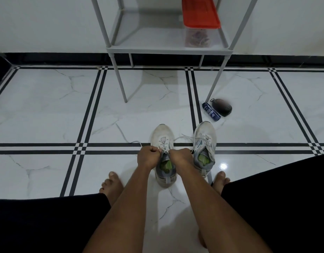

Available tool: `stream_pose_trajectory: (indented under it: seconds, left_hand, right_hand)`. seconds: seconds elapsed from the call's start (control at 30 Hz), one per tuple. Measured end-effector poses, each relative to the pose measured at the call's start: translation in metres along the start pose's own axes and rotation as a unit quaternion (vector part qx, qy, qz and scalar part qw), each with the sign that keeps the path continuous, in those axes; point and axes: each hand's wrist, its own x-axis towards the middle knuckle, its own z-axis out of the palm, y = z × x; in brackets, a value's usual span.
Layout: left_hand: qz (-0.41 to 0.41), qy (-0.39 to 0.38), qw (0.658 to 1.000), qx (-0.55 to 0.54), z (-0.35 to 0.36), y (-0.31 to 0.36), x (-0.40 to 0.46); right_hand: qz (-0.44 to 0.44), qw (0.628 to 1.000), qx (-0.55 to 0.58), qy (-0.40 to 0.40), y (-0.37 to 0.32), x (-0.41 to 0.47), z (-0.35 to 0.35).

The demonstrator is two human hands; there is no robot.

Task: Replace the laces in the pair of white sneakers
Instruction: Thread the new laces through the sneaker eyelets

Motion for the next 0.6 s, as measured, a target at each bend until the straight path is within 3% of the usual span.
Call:
stream_pose_trajectory:
  seconds: [0.2,0.37,0.5,0.6]
  left_hand:
    - [-0.005,0.014,1.000,0.017,0.001,-0.002,-0.001]
    - [-0.018,0.039,0.998,0.047,0.002,-0.002,-0.003]
    - [-0.025,0.061,0.995,0.073,0.003,0.000,-0.007]
    - [-0.038,0.005,0.999,0.012,0.000,0.006,-0.007]
  right_hand:
    - [0.027,0.987,0.156,-0.038,0.004,0.004,0.008]
    - [0.062,0.944,0.271,-0.180,0.005,0.000,-0.006]
    - [0.081,0.928,0.288,-0.224,0.014,0.005,-0.008]
    - [0.059,0.931,0.280,-0.226,0.010,0.004,-0.013]
